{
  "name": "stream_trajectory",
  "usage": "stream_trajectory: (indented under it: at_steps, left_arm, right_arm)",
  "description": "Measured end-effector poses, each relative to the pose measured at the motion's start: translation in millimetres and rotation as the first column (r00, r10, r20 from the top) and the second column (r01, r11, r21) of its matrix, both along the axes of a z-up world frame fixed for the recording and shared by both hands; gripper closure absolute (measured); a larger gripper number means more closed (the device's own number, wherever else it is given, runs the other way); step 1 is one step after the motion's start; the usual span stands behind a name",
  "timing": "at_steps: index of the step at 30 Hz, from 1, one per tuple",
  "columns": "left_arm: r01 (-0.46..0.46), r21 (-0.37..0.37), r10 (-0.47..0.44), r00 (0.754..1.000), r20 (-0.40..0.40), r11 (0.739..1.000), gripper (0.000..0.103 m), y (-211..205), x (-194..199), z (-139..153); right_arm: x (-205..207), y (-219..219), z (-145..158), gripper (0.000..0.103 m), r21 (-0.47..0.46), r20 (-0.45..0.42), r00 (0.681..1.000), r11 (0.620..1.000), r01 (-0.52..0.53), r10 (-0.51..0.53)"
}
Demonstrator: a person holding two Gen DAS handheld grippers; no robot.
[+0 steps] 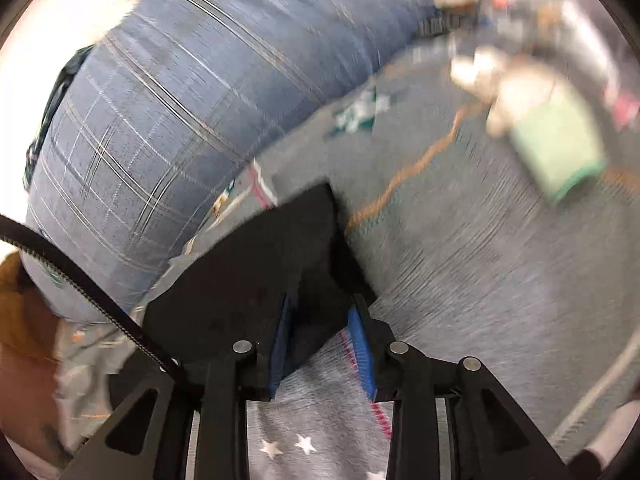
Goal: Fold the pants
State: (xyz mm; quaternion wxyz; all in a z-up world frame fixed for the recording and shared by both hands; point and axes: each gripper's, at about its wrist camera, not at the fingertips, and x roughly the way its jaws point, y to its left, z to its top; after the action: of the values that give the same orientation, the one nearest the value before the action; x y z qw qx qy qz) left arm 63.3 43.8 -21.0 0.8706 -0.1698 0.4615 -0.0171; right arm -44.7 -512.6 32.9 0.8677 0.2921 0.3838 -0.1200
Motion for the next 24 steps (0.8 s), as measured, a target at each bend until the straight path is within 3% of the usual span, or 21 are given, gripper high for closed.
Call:
stream_trajectory:
  at_steps: [4,7,8,11,13,18,21,24]
  left_arm:
    - [-0.041,-0.046,0.039,0.999,-0.024,0.998,0.040,16,24,-16]
    - [-0.065,-0.104,0.062,0.998,-0.028,0.992,0.040,26,40,-30]
    - [-0.070,-0.109,0.067,0.997,-0.029,0.992,0.040,27,44,-33]
    - [-0.068,-0.114,0.066,0.998,-0.022,0.991,0.040,29,55,-41]
    - [-0.061,-0.117,0.060,0.998,-0.016,0.991,0.040,31,57,-44]
    - [-0.069,-0.189,0.071,0.997,0.008,0.980,0.040,43,57,-49]
    - [-0.086,-0.221,0.092,0.996,0.015,0.972,0.040,51,57,-50]
    - [-0.085,-0.234,0.093,0.995,0.025,0.969,0.040,56,58,-52]
  right_arm:
    - [4,36,39,0.053,-0.105,0.060,0.992,0.989,-0.108,0.115]
    - [33,89,54,0.044,-0.110,0.071,0.941,0.940,-0.322,0.330]
    - [45,108,54,0.043,-0.091,0.073,0.909,0.910,-0.404,0.410]
    - [91,179,46,0.043,-0.013,0.058,0.771,0.773,-0.634,0.634]
    - [123,232,35,0.043,0.004,0.030,0.662,0.662,-0.749,0.749]
    - [192,344,-2,0.043,0.055,-0.056,0.433,0.436,-0.898,0.900]
    - [223,396,-27,0.040,0.070,-0.114,0.342,0.351,-0.934,0.933]
    - [247,433,-47,0.036,0.057,-0.172,0.280,0.293,-0.954,0.945]
